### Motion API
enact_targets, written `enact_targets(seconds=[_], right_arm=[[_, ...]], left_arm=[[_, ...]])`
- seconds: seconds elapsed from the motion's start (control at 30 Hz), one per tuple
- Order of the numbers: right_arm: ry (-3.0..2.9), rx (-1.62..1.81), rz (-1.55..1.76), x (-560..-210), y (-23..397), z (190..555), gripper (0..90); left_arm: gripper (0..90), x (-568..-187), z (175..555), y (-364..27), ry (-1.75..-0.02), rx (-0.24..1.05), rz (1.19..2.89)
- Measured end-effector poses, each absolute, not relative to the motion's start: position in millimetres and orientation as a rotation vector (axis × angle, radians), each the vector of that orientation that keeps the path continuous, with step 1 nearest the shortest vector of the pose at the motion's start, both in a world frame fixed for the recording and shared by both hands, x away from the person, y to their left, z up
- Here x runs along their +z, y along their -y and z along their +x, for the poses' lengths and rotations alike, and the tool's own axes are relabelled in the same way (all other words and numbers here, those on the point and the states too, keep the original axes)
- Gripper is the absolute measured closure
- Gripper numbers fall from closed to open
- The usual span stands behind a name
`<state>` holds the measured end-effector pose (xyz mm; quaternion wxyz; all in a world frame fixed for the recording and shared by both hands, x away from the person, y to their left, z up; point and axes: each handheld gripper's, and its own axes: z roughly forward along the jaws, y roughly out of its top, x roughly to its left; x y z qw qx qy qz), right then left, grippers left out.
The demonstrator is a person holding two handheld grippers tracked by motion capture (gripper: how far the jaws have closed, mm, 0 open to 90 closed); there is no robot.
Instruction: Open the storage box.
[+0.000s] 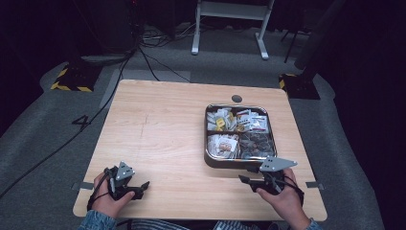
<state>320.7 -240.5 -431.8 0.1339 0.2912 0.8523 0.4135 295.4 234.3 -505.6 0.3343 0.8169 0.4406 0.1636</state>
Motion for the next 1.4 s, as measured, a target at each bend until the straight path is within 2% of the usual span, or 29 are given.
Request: enact_targets(seconds=[0.3,0.73,0.9,1.07,1.4], right_arm=[[-2.429,1.175,0.894,-405.9,244.5,352.2,58.3],[-2.268,1.270,1.037,-391.1,248.0,404.0,51.3],[-2.240,1.217,1.087,-393.7,248.6,423.3,49.7],[-2.215,1.186,1.195,-412.8,250.6,450.5,45.1],[-2.239,1.145,1.206,-436.4,236.5,465.6,41.2]], left_arm=[[14.1,-505.6,296.4,-234.2,-1.151,0.421,2.132],[13.9,-505.4,297.5,-234.3,-1.144,0.423,2.138],[13.9,-505.5,297.7,-234.4,-1.141,0.422,2.138],[13.9,-505.4,297.9,-234.6,-1.140,0.420,2.139],[13.8,-505.5,298.2,-234.7,-1.136,0.418,2.139]])
